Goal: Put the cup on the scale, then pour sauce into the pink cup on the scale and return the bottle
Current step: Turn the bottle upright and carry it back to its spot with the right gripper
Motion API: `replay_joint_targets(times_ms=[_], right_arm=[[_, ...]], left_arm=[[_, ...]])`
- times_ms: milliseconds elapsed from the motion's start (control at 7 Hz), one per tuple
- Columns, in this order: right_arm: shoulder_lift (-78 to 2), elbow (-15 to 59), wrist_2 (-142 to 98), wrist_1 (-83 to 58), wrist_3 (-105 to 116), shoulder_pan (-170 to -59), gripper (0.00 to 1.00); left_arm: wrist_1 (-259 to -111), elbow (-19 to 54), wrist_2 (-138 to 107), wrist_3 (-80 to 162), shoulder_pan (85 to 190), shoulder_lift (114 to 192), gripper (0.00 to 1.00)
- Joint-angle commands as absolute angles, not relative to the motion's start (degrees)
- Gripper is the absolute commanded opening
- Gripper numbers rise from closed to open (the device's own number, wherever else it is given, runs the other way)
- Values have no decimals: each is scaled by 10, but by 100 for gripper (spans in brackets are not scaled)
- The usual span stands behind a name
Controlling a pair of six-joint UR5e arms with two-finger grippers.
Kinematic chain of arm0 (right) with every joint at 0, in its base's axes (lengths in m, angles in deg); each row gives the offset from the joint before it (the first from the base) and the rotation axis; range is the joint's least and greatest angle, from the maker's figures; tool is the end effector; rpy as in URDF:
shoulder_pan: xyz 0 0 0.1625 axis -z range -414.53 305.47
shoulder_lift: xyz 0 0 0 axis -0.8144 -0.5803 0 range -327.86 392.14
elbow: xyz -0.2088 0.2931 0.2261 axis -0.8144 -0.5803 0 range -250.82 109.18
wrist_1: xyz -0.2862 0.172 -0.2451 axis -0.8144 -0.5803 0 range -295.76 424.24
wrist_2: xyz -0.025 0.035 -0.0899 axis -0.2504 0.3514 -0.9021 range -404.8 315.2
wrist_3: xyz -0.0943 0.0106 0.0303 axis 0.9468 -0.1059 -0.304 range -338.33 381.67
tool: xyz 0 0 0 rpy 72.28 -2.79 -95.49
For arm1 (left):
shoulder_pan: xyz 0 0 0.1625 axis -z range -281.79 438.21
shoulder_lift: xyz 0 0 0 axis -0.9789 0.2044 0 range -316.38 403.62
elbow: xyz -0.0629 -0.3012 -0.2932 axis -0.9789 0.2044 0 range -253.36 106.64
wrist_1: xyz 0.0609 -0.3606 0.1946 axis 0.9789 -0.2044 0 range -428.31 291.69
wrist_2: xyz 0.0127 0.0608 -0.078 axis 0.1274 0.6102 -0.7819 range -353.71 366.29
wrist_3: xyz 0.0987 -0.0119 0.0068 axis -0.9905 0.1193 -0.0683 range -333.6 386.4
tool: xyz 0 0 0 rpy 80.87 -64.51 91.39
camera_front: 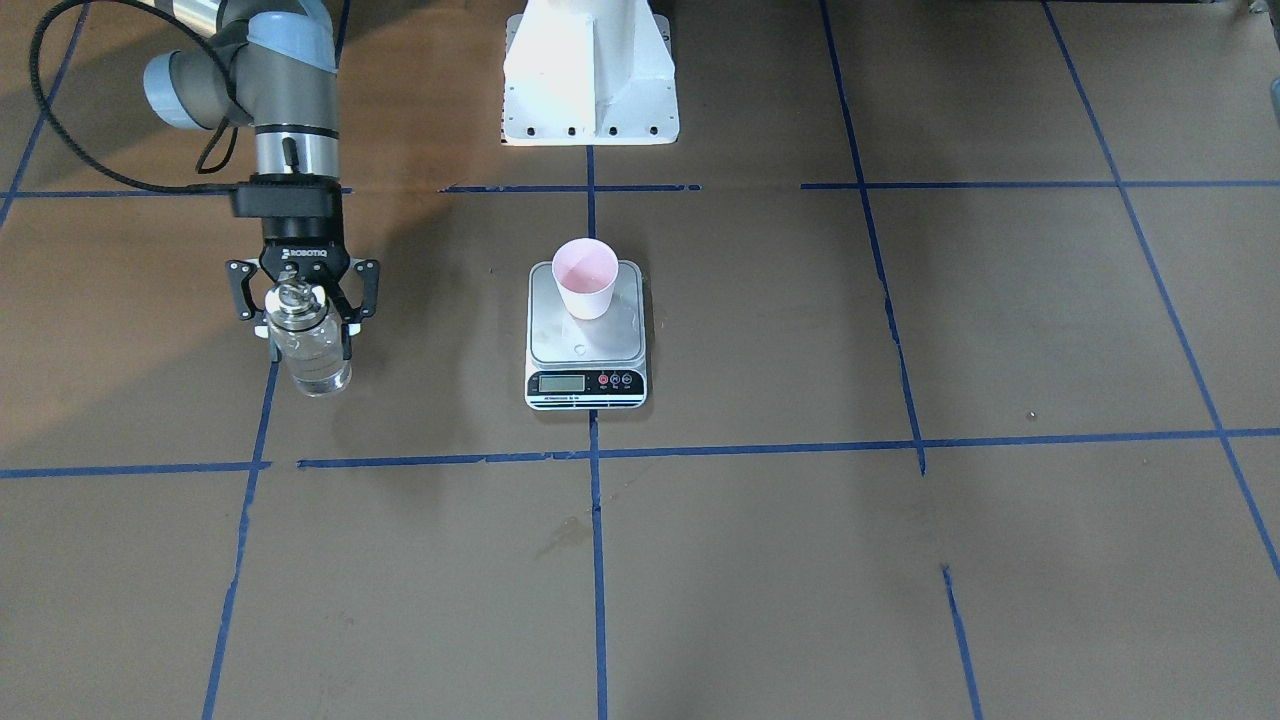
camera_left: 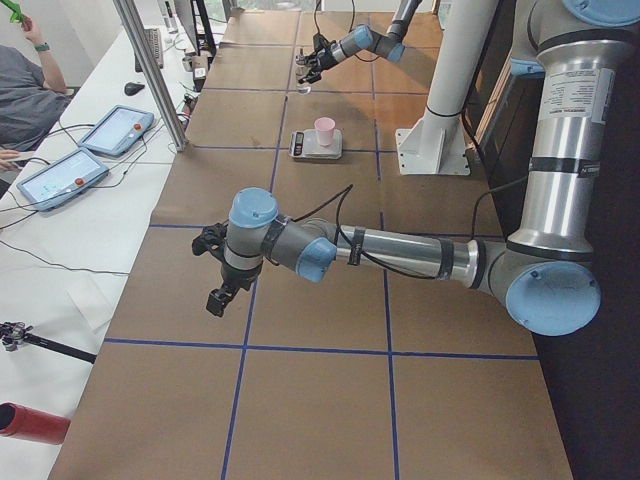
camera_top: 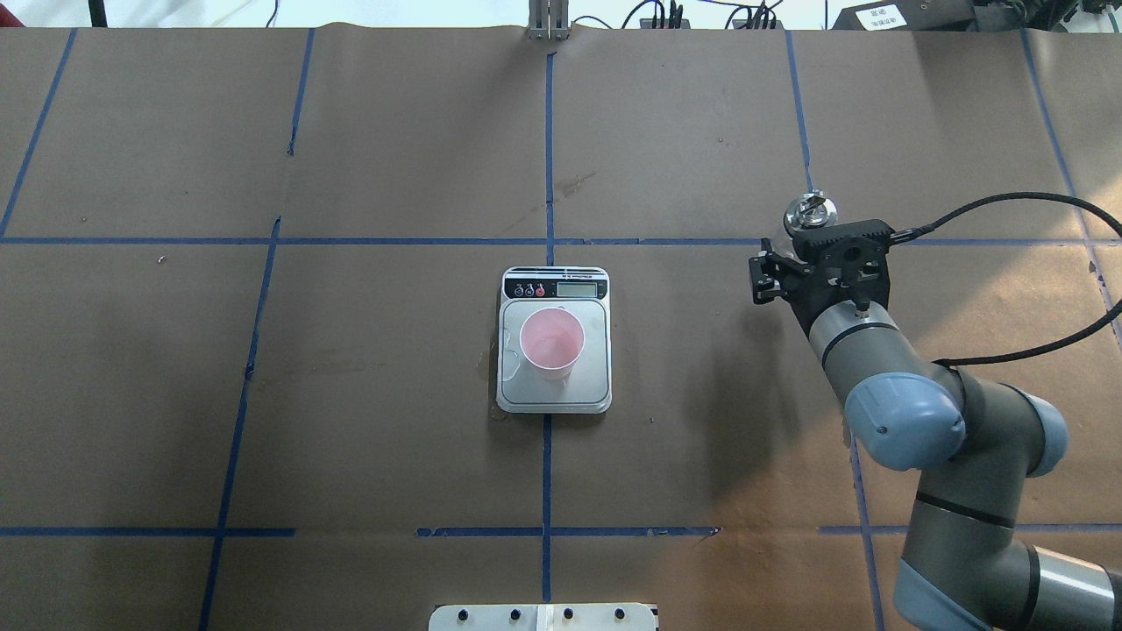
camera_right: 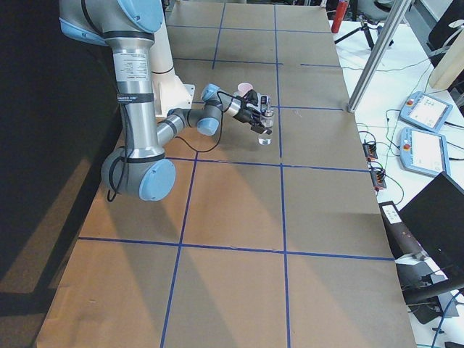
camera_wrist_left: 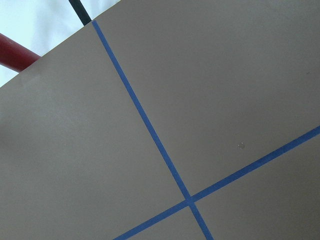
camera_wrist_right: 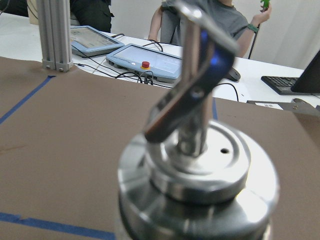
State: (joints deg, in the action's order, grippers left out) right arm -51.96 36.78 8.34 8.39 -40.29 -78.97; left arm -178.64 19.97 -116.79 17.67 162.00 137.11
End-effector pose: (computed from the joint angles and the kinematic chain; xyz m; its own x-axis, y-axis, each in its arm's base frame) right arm -0.3972 -0.3925 0.3874 0.8024 -0.0484 0.5948 -0.4705 0.5619 0.6804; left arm -0.0199 -0.5475 0.5689 0.7821 0.4686 -0.4108 -0.2174 0.8230 0.5249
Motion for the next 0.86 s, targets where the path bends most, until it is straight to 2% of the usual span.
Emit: replay_joint_targets(times_ms=[0, 286, 714], right_arm=[[-572, 364, 113, 142, -477, -797, 0], [-613, 372, 121, 147, -498, -797, 0], [-616, 356, 121, 143, -500, -794, 0]], left_arm=[[-1786, 206, -1168, 177, 1621, 1371, 100], [-1785, 207, -1168, 177, 1621, 1371, 100], [-1785, 208, -1168, 177, 1621, 1371, 100]])
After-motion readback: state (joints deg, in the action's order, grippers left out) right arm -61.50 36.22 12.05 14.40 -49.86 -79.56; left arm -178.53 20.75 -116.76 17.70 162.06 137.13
